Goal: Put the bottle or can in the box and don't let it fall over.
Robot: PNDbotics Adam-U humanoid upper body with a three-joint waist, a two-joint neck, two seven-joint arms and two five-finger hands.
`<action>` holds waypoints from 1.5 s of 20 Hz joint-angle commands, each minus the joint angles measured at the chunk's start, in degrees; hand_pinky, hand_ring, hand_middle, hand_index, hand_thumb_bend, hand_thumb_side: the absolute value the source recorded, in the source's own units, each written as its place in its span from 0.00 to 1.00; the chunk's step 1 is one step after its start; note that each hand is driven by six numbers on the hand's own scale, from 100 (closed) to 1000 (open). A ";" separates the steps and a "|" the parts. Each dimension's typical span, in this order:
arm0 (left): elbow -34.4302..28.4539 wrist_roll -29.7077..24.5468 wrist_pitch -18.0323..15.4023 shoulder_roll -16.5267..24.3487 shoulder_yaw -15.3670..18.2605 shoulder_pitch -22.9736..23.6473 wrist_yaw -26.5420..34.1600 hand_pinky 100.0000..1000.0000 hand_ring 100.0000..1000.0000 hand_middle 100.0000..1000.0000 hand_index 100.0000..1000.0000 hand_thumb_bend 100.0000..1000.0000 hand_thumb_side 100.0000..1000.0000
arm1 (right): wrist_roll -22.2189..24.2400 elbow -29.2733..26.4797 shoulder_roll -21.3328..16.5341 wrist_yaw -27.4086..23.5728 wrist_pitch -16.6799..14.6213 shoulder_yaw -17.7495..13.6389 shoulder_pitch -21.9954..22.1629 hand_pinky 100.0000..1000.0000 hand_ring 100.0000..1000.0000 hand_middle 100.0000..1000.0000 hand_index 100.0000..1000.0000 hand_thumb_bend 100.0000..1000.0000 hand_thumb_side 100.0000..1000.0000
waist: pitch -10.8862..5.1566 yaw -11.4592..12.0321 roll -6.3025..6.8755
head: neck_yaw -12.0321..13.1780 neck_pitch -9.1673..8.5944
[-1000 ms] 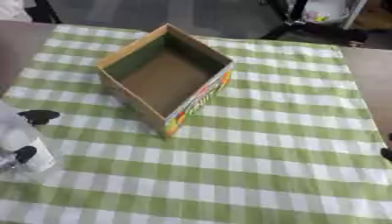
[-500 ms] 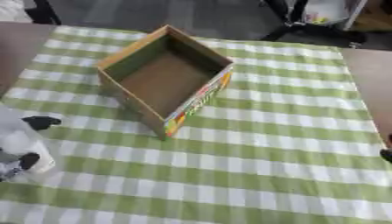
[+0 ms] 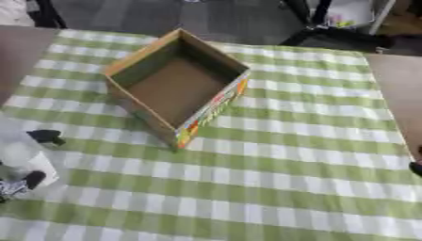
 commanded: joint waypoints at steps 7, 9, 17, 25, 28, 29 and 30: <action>0.75 -12.76 -9.20 0.82 0.47 -0.25 1.11 1.00 1.00 0.58 0.61 0.00 0.25 | -0.12 -1.03 -0.85 -0.18 0.48 -0.47 -0.37 0.95 1.00 1.00 1.00 0.00 0.55 | -0.30 -0.23 0.21 | -0.07 -0.42; 0.74 -12.76 -8.54 0.67 0.53 -0.36 1.67 1.00 1.00 0.56 0.58 0.00 0.26 | -0.12 -1.03 -0.77 -0.12 0.48 -0.48 -0.36 0.95 1.00 1.00 1.00 0.00 0.55 | -0.26 -0.21 0.18 | -0.08 -0.33; 0.17 -12.76 -5.87 0.04 1.44 -1.12 5.57 1.00 1.00 0.41 0.41 0.00 0.42 | 0.03 -1.03 -0.54 -0.04 0.38 -0.42 -0.36 0.95 1.00 1.00 1.00 0.00 0.55 | -0.12 -0.14 -0.03 | -0.25 -0.60; -1.60 -12.76 -2.05 -0.05 1.83 -2.80 10.02 1.00 1.00 0.36 0.29 0.00 0.44 | 0.13 -1.03 -0.46 0.09 0.38 -0.37 -0.28 0.95 1.00 1.00 1.00 0.00 0.55 | -0.19 -0.16 -0.04 | -0.56 -0.43; -2.61 -12.76 -0.13 0.08 1.88 -3.91 12.02 1.00 1.00 0.34 0.23 0.00 0.45 | 0.14 -1.03 -0.47 0.11 0.38 -0.36 -0.18 0.95 1.00 1.00 1.00 0.00 0.55 | -0.29 -0.18 -0.02 | -0.71 -0.34; -2.86 -12.76 0.50 0.12 1.93 -4.33 12.64 1.00 1.00 0.33 0.21 0.00 0.45 | 0.16 -1.03 -0.50 0.10 0.35 -0.35 -0.15 0.95 1.00 1.00 1.00 0.00 0.55 | -0.33 -0.20 0.00 | -0.77 -0.32; -3.11 -12.76 1.14 0.17 1.98 -4.74 13.26 1.00 1.00 0.33 0.21 0.00 0.45 | 0.17 -1.03 -0.52 0.08 0.31 -0.35 -0.11 0.95 1.00 1.00 1.00 0.00 0.55 | -0.36 -0.21 0.01 | -0.86 -0.32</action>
